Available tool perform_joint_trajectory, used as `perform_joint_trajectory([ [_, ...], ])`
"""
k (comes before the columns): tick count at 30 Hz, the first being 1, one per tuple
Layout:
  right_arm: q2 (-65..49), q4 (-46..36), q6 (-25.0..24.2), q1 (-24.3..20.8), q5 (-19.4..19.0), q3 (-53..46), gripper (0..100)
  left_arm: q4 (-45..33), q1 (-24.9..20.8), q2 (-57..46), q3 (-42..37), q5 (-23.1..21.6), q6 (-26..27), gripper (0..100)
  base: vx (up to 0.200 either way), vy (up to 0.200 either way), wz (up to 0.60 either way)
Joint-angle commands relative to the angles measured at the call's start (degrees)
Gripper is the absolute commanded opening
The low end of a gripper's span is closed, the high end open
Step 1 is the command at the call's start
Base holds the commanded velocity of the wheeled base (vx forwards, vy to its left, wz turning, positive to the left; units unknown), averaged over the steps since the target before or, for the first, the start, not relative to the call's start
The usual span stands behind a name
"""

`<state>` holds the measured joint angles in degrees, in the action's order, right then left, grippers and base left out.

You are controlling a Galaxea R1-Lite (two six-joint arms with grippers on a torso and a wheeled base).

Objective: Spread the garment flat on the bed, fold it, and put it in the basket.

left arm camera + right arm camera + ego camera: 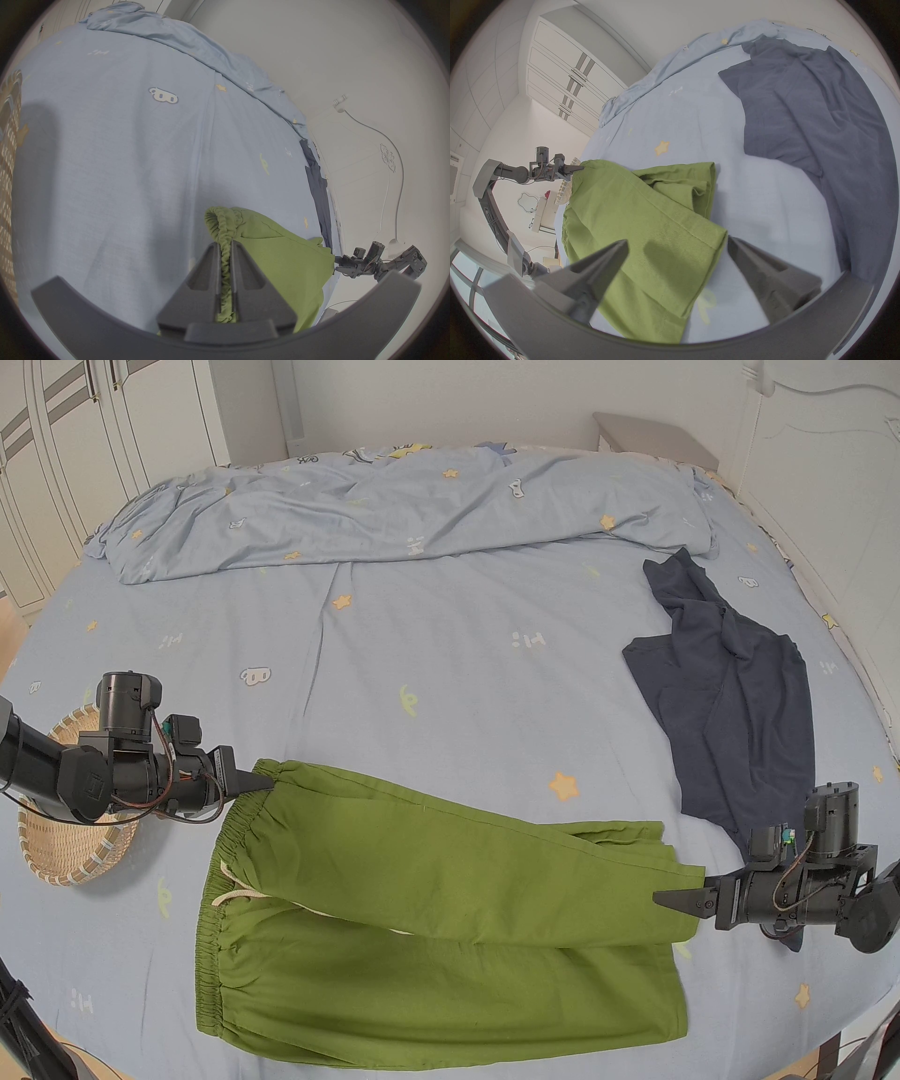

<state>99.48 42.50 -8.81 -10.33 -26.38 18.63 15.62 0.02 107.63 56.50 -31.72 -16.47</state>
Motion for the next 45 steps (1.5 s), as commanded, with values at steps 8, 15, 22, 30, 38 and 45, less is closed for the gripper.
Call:
perform_joint_trajectory([
  [8, 2.0, 0.5, -1.3, 0.5, 0.0, -0.4, 0, 0.0, 0.5, -0.1, 0.2, 0.0, -0.1, 0, 0.000, 0.000, 0.00],
  [15, 0.0, 0.6, -0.9, 1.5, 0.2, -0.3, 0, 0.0, 0.7, -0.1, 0.1, 0.0, -0.1, 0, 0.000, 0.000, 0.00],
  [22, -6.0, -0.6, -1.4, 1.0, 2.0, 2.6, 0, -0.2, 1.5, -2.0, -0.1, 0.1, -0.2, 0, 0.000, 0.000, 0.00],
  [30, -10.3, -14.8, -1.1, -1.2, 5.5, 14.3, 0, -0.1, 3.1, -4.6, -0.2, 0.0, -0.3, 0, 0.000, 0.000, 0.00],
  [38, -10.4, -22.8, -0.9, -3.8, 8.9, 25.4, 0, -0.1, 4.8, -6.3, -0.1, 0.0, -0.4, 0, 0.000, 0.000, 0.00],
  [45, -9.6, -30.9, -0.7, -6.1, 10.6, 35.6, 0, 0.0, 5.4, -6.2, 0.1, 0.1, -0.2, 0, 0.000, 0.000, 0.00],
])
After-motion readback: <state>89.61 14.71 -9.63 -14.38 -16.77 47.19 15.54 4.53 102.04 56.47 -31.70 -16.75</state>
